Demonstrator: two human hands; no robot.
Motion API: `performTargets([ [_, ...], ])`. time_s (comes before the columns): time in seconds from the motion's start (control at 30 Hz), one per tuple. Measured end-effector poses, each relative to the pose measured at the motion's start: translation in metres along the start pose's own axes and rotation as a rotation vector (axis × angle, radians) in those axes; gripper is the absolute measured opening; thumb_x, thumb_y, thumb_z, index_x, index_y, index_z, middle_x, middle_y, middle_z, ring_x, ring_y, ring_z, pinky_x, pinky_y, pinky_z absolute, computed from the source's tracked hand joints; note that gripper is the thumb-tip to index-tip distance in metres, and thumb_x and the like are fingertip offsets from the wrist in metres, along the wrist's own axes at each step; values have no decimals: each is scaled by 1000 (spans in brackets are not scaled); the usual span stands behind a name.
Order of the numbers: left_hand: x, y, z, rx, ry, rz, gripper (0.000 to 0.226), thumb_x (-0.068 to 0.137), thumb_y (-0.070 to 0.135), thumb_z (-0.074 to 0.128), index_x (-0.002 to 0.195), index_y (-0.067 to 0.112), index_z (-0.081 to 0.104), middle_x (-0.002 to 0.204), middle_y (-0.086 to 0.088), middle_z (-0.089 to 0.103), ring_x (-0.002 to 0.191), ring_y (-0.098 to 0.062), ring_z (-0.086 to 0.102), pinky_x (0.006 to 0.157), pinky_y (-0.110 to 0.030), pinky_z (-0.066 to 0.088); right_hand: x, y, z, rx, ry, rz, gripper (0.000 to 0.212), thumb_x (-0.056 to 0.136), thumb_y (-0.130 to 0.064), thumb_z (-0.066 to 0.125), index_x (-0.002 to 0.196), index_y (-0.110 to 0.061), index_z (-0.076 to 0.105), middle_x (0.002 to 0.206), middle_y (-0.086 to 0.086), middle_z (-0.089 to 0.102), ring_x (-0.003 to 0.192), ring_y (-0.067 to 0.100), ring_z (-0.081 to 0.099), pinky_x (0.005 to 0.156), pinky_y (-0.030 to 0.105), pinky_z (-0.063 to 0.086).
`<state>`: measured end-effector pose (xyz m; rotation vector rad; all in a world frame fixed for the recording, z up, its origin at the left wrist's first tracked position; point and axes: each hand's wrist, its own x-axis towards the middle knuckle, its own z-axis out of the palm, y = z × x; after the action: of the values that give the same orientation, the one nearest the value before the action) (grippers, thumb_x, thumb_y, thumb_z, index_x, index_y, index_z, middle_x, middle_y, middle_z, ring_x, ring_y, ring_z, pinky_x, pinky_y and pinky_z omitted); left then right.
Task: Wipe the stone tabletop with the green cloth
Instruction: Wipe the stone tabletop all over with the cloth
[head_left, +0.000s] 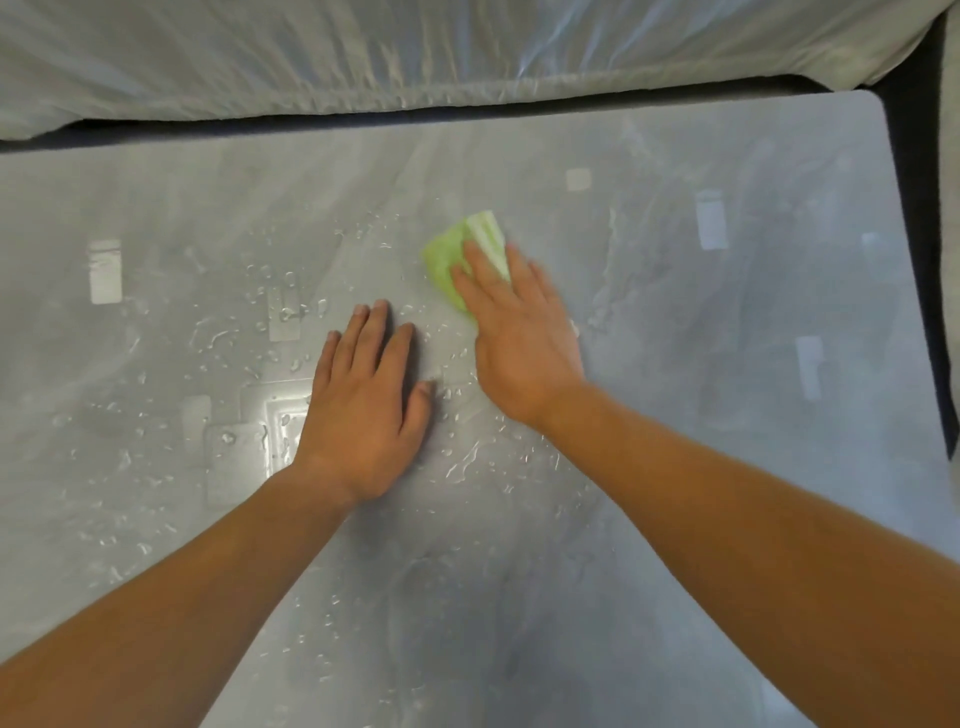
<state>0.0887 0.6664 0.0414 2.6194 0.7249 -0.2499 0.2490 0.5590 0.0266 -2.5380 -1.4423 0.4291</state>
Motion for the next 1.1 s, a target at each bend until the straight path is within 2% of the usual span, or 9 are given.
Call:
performTargets([
  [0.13,-4,-1,1,30,-7,27,68,98,48,22,154,10,29,166,-15,8,154,-28,-1,124,-45,-2,-60,27,-8,-55,-138,-297,65,89,-15,39,153,-21,33,164,-2,21,152,31,14,124,46,10],
  [0.23,-8,0,6,63,5,32,66,99,48,24,153,13,30,166,-16,6,154,-29,-3,124,-47,-3,-42,67,-19,4,-21,-49,63,89,-10,47,151,-22,39,162,-2,26,150,33,21,123,47,13],
  [0.33,-16,5,11,68,10,37,62,100,48,24,152,16,33,166,-15,7,154,-30,-3,124,-49,-1,-45,52,-15,83,101,210,59,93,-13,47,151,-20,37,163,-1,24,150,33,17,122,49,15],
  [0.53,-37,13,16,127,-46,23,63,100,48,19,156,19,27,167,-16,6,154,-31,-4,122,-54,-1,-125,44,0,1,-54,-158,63,89,-9,45,150,-22,39,162,-4,22,151,31,16,123,46,12],
  [0.7,-42,10,19,161,-42,-19,62,101,49,15,157,24,21,167,-14,1,154,-30,-8,121,-52,-10,-105,58,-7,145,155,374,59,97,-7,45,153,-21,34,163,-6,16,153,26,10,124,46,10],
  [0.77,-46,9,20,146,-48,-26,63,100,50,14,157,23,21,167,-14,0,154,-30,-10,122,-53,-7,-123,28,6,153,170,377,63,91,-1,48,152,-18,36,163,-4,16,152,30,11,123,49,14],
  [0.83,-52,8,20,130,-50,-23,64,100,49,15,157,21,23,167,-15,1,154,-30,-9,122,-53,-4,-151,3,16,135,106,231,67,86,3,49,150,-15,40,162,-3,20,151,33,15,122,51,18],
  [0.93,-59,3,20,114,-37,-27,64,100,48,16,156,19,27,166,-16,6,154,-31,-5,123,-53,-1,-168,16,15,149,59,115,67,85,7,49,149,-13,41,160,-3,25,150,32,19,121,52,21],
  [1.1,-67,-6,20,83,-45,-1,62,101,44,18,157,18,26,167,-15,6,154,-30,-5,123,-52,0,-164,5,16,226,182,505,71,88,8,50,153,-16,33,161,-5,16,152,27,10,122,50,18],
])
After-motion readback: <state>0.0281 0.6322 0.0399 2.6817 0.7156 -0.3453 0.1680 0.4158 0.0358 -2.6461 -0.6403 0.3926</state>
